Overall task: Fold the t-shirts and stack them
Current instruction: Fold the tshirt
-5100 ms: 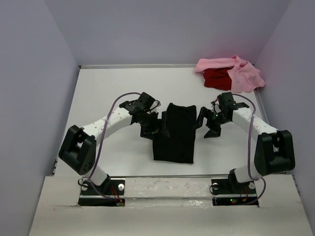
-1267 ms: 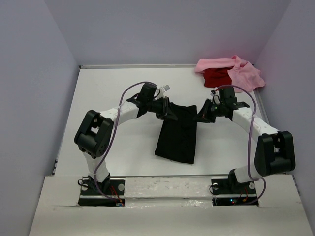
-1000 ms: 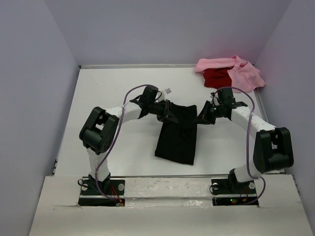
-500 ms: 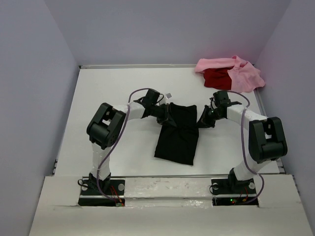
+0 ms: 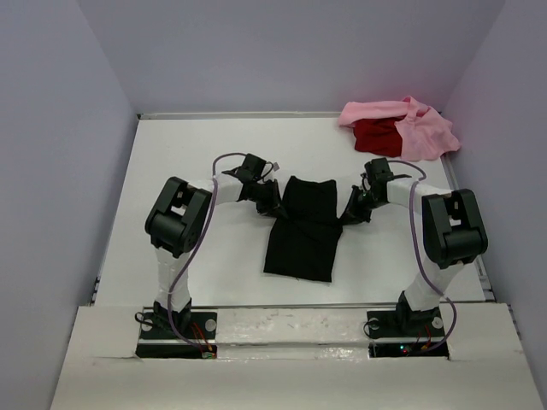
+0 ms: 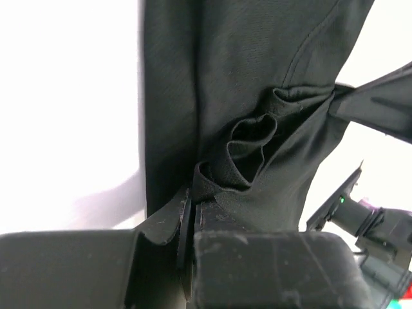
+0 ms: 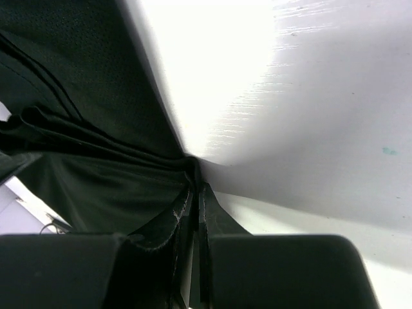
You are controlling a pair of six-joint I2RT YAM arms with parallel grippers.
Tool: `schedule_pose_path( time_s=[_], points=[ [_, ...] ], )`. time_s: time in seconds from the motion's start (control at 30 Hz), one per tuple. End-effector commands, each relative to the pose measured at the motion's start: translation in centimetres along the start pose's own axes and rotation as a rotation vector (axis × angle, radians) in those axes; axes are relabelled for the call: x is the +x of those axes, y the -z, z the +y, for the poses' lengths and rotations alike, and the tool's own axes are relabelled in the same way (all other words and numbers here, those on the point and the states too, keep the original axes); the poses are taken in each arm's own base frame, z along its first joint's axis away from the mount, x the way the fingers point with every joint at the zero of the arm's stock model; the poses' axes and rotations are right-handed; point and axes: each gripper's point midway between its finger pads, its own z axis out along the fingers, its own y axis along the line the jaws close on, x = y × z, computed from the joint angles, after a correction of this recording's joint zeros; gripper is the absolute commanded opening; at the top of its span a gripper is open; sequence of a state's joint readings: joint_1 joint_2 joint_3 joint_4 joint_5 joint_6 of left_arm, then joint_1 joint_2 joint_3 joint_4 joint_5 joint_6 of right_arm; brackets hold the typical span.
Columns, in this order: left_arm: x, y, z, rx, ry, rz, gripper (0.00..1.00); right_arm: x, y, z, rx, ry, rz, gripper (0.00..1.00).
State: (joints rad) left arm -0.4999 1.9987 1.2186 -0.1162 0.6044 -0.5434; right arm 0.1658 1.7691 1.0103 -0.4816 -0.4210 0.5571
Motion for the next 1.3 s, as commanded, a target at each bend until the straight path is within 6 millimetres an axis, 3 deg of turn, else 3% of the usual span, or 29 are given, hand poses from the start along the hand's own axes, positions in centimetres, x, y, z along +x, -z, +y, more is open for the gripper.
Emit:
schedule_pose_path(
  time_s=[0.0,0.17,0.33,0.37,0.47,0.5,0.63,0.7,0.73,0.77,0.8,0.83,1.07,1.27],
  points=[
    [-1.8,2.7,-0.7,-0.028,-0.016,-0.096,0.07,-1.6,0.1,0.5,0.012,0.053,-0.057,0.00],
    [-2.5,3.6,-2.1,-0.002,-0.032,-0.119,0.06,-2.5,1.3,2.4,-0.046,0.078,-0.089,0.00],
    [-2.6,3.5,-2.4,0.015,-0.031,-0.115,0.07,-3.2,1.2,4.4,-0.125,0.109,-0.069,0.00],
    [-2.3,3.4,-2.3,0.018,-0.028,-0.104,0.07,-3.6,1.3,4.8,-0.140,0.117,-0.072,0.23],
    [-2.1,3.3,-2.4,0.024,-0.031,-0.100,0.07,-3.9,1.5,5.3,-0.155,0.129,-0.076,0.73],
    [-1.9,3.3,-2.3,0.025,-0.027,-0.095,0.07,-4.0,1.6,5.4,-0.160,0.141,-0.088,0.77],
    [-1.5,3.1,-1.9,0.025,-0.022,-0.081,0.08,-4.5,2.7,6.3,-0.181,0.171,-0.120,0.79],
    [-1.5,3.0,-1.9,0.029,-0.021,-0.080,0.14,-4.6,3.1,6.6,-0.188,0.177,-0.129,0.79],
    [-1.5,3.0,-1.9,0.029,-0.021,-0.080,0.23,-4.7,3.3,6.8,-0.190,0.180,-0.136,0.79],
    [-1.5,2.9,-1.8,0.025,-0.014,-0.081,0.64,-4.7,3.4,6.8,-0.192,0.180,-0.138,0.79],
    [-1.4,2.9,-1.6,0.016,-0.006,-0.081,0.78,-4.7,3.7,7.1,-0.199,0.182,-0.141,0.79],
    [-1.5,3.0,-1.6,0.014,-0.006,-0.086,0.84,-4.7,3.7,7.1,-0.201,0.182,-0.143,0.78],
    [-1.8,4.1,-2.1,-0.004,-0.013,-0.116,0.91,-4.4,4.8,7.4,-0.201,0.191,-0.151,0.77],
    [-0.4,6.1,-1.7,-0.054,-0.006,-0.125,0.91,-0.6,7.0,5.8,-0.162,0.147,-0.109,0.76]
  ],
)
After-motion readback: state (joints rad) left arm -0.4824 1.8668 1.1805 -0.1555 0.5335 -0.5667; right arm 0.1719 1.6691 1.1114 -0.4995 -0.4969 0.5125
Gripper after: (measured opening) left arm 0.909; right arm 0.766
